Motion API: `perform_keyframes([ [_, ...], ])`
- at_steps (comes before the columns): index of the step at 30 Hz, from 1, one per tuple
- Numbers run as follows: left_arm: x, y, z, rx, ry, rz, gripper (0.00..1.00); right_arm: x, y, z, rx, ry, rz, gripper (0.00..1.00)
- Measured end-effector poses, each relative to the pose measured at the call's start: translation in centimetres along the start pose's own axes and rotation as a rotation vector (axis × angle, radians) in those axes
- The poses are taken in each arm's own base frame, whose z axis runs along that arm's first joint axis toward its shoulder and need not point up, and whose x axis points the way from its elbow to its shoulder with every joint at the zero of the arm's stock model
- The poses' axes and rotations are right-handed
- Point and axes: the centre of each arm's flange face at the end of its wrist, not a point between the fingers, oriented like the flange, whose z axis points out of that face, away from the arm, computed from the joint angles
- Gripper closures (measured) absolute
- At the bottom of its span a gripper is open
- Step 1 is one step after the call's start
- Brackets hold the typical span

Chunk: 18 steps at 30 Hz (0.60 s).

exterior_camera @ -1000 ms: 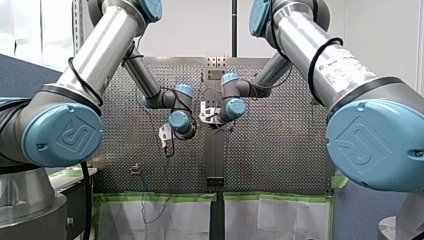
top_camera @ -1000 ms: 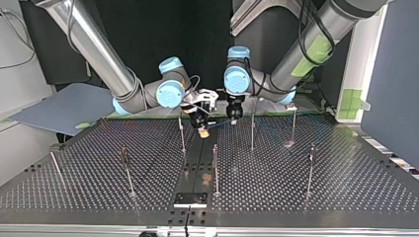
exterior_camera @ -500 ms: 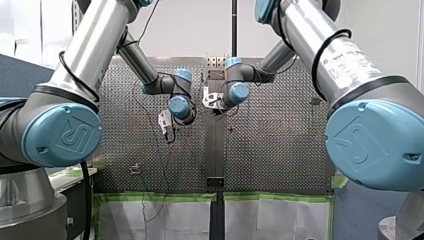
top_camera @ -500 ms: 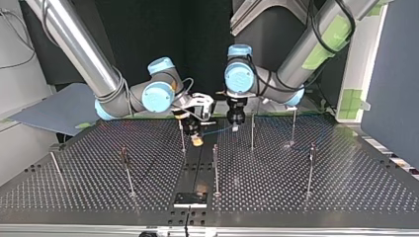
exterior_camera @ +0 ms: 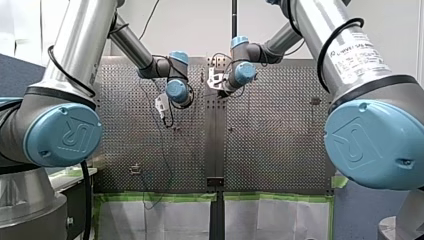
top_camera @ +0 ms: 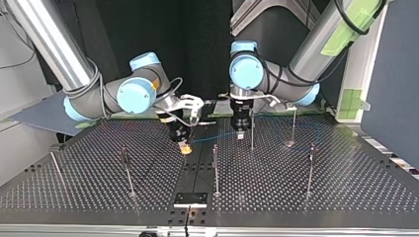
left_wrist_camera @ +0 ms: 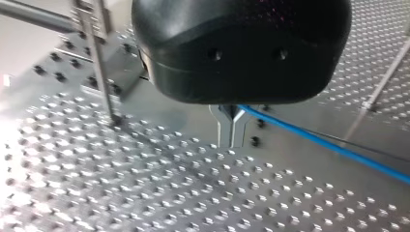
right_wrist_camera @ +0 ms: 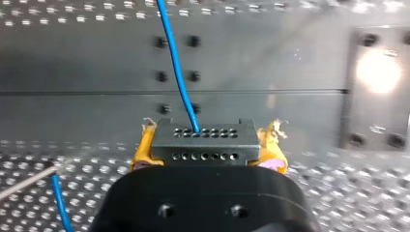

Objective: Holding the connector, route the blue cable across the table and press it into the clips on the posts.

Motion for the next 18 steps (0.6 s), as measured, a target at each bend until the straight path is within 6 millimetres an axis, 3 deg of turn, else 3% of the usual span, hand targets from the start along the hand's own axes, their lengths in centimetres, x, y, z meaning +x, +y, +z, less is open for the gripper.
perform_keyframes([
  [18,-8.4,-2.3,-3.2,0.085,-0.123,-0.05,1.0,9.2,-1.7,-6.3,0.017,0.098,0.003,1.0],
])
